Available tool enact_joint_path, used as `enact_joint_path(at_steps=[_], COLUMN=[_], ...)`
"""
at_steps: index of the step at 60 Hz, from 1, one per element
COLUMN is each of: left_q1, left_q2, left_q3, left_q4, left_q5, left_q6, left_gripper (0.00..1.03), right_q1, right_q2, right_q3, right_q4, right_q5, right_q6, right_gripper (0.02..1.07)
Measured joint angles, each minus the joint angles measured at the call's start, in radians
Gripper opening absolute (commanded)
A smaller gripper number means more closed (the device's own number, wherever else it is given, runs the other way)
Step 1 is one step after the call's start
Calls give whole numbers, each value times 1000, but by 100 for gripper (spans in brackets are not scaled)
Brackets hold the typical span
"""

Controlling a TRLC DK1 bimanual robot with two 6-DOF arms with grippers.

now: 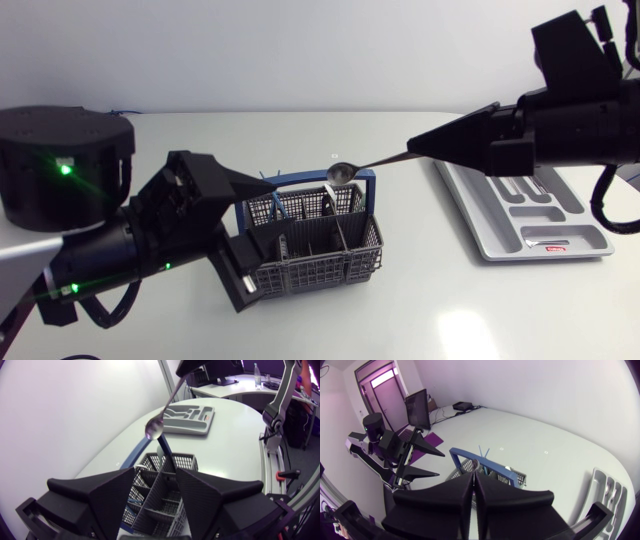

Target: Unload the cutlery basket into the drawer organizer.

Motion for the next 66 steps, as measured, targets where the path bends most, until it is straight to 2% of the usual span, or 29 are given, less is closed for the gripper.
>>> enact_joint_path(at_steps=[4,11,18,29,33,38,43,46,49,51,54,57,66], left_q1=[17,72,148,302,351,375,373,361,326,311,256,217,154], left_q2=[31,106,209,352,383,397,402,402,402,402,400,396,364], left_q3=[46,122,190,312,352,378,385,392,401,404,406,406,395], left_q4=[20,53,70,69,65,61,55,24,-34,-56,-106,-127,-133], left_q5=[40,133,269,529,581,616,622,606,519,496,425,356,216], left_q6=[-41,-130,-258,-468,-530,-571,-579,-541,-426,-382,-231,-112,163], left_gripper=[60,60,60,60,60,60,60,60,60,60,60,60,60], right_q1=[-31,-43,-43,-43,-31,2,29,40,53,62,78,97,156], right_q2=[-2,6,32,83,87,87,93,105,121,128,132,134,134], right_q3=[-23,-45,-50,-50,-53,-53,-53,-53,-53,-52,-50,-46,-16], right_q4=[66,171,293,348,362,379,379,374,363,350,331,303,267], right_q5=[-42,-53,-42,-14,34,81,108,116,125,132,142,145,188], right_q6=[31,94,174,196,195,175,163,149,142,136,122,110,85], right_gripper=[8,8,9,9,9,9,9,9,9,9,9,9,9])
